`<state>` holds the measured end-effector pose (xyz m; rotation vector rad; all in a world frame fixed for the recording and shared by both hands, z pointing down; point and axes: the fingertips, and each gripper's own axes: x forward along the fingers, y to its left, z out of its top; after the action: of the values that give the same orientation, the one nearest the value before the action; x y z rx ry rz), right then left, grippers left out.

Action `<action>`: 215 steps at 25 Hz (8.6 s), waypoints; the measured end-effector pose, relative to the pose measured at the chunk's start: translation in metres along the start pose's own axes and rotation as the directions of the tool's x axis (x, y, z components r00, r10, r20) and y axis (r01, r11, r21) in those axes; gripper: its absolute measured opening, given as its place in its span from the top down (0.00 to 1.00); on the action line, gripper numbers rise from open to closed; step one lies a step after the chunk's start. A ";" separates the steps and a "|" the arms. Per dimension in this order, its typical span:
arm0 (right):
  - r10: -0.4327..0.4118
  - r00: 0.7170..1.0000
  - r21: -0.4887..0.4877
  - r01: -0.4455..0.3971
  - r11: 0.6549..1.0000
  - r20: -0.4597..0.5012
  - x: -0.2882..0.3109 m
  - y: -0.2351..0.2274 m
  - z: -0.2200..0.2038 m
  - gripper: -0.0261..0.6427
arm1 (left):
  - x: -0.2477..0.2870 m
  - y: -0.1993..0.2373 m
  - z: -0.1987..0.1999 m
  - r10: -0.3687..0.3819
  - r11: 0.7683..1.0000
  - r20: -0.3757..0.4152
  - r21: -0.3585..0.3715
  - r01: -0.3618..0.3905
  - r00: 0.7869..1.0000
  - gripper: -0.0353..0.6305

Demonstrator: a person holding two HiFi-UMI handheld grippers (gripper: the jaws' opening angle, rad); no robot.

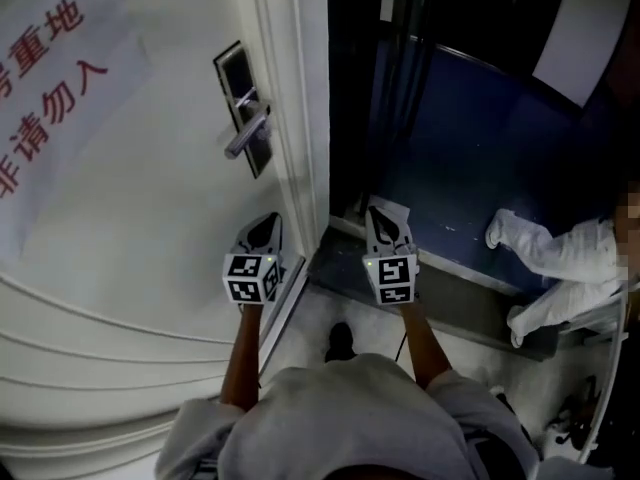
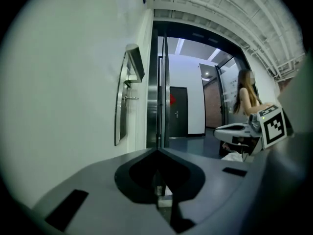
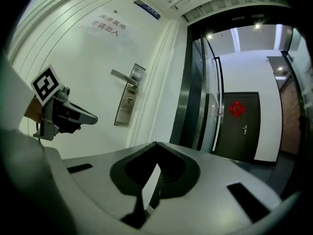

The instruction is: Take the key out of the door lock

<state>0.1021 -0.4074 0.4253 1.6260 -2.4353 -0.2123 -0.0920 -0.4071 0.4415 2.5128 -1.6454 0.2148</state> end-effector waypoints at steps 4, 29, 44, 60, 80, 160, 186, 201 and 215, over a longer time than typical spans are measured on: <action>0.007 1.000 -0.001 -0.007 1.000 -0.007 0.038 -0.021 -0.013 0.93 | 0.044 0.011 0.001 0.003 1.000 -0.002 0.000 -0.003 1.000 0.92; 0.001 0.999 -0.020 -0.002 1.000 -0.041 0.124 -0.010 -0.045 0.93 | 0.113 0.054 -0.026 -0.058 0.998 -0.010 0.003 0.058 0.998 0.92; 0.229 0.973 -0.074 -0.228 0.971 0.010 0.167 0.046 -0.026 0.93 | 0.091 0.084 -0.037 0.097 0.994 -0.009 -0.046 -0.097 0.995 0.92; 0.610 0.788 -0.152 -0.594 0.790 0.090 0.162 0.116 -0.011 0.93 | -0.041 0.098 -0.060 0.561 0.819 -0.043 -0.117 -0.562 0.827 0.92; 0.618 0.767 -0.370 -0.531 0.762 0.172 0.159 0.141 0.051 0.93 | -0.101 0.129 -0.041 0.621 0.781 0.022 -0.109 -0.615 0.784 0.92; 0.491 0.837 -0.937 0.067 0.343 0.239 0.175 0.148 0.089 0.92 | -0.077 0.112 -0.045 0.505 0.857 0.042 -0.143 -0.495 0.862 0.92; 0.448 0.889 -0.168 -0.429 0.887 0.096 0.148 0.080 0.006 0.92 | -0.056 0.094 -0.044 0.474 0.875 0.044 -0.134 -0.464 0.880 0.92; 0.539 0.836 0.015 -0.543 0.840 0.102 0.131 0.113 -0.013 0.92 | -0.093 0.102 -0.062 0.561 0.818 0.017 -0.165 -0.552 0.827 0.92; 0.680 0.720 -0.031 -0.683 0.729 0.136 0.118 0.192 0.007 0.92 | -0.159 0.117 -0.078 0.678 0.720 -0.001 -0.197 -0.665 0.735 0.92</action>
<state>-0.1157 -0.4431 0.4742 0.6171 -2.9556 -0.1760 -0.2658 -0.2959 0.4914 1.6949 -2.4234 0.0283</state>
